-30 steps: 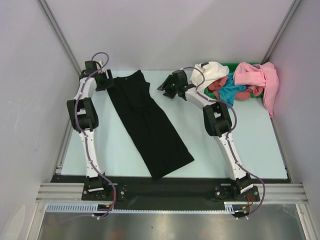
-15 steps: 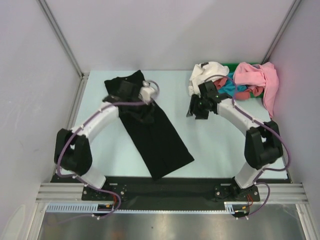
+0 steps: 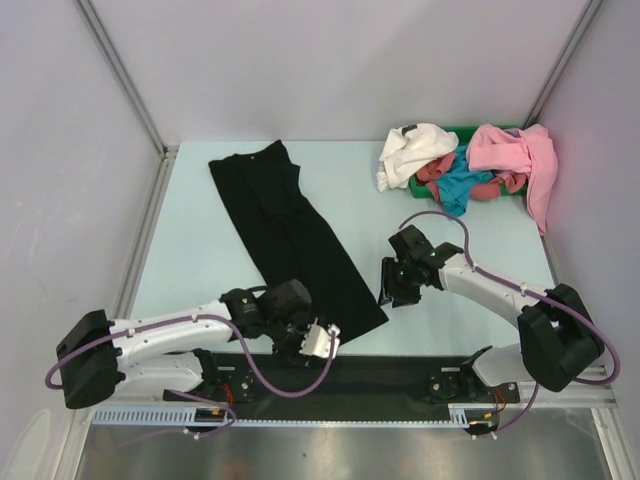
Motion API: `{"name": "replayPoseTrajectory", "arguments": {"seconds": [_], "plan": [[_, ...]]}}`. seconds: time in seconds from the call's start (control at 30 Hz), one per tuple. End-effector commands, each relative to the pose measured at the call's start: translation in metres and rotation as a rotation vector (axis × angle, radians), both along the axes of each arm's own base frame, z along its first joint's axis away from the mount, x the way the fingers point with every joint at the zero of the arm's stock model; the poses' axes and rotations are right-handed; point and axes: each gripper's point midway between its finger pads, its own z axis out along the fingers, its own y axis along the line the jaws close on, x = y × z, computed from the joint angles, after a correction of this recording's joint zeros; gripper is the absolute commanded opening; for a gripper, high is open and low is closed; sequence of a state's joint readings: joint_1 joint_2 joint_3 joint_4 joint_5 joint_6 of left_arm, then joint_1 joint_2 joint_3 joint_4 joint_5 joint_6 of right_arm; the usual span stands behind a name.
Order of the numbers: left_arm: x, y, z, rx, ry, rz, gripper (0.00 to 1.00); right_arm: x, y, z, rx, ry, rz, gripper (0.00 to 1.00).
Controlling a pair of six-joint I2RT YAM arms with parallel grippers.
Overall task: Fold and stack the t-shirts
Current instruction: Fold the tshirt
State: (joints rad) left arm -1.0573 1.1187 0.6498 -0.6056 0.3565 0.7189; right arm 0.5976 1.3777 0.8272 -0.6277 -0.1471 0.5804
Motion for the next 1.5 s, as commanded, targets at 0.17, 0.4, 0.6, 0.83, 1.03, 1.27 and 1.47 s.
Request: {"name": "replayPoseTrajectory", "arguments": {"seconds": [0.17, 0.4, 0.6, 0.83, 1.03, 1.27, 1.47], "plan": [[0.0, -0.022, -0.022, -0.022, -0.135, -0.212, 0.68, -0.01, 0.002, -0.009, -0.016, 0.014, 0.01, 0.45], [0.005, -0.022, -0.036, -0.018, -0.174, -0.206, 0.6, -0.014, 0.008, -0.03, -0.01, 0.065, 0.041, 0.43], [0.007, -0.026, -0.043, -0.043, -0.198, -0.189, 0.52, -0.014, 0.006, -0.042, -0.038, 0.084, 0.041, 0.37], [0.014, -0.02, -0.046, -0.034, -0.252, -0.182, 0.0, -0.016, 0.002, -0.044, -0.057, 0.086, 0.044, 0.07], [-0.01, -0.006, -0.016, -0.029, -0.116, -0.133, 0.0, -0.044, -0.004, -0.02, -0.081, 0.12, 0.065, 0.0], [-0.033, 0.008, 0.019, -0.116, -0.034, -0.074, 0.0, -0.084, 0.002, 0.027, -0.078, 0.148, 0.138, 0.0], [-0.015, 0.025, 0.04, -0.163, -0.035, 0.096, 0.0, -0.045, 0.027, 0.06, -0.046, 0.059, 0.2, 0.0]]}}
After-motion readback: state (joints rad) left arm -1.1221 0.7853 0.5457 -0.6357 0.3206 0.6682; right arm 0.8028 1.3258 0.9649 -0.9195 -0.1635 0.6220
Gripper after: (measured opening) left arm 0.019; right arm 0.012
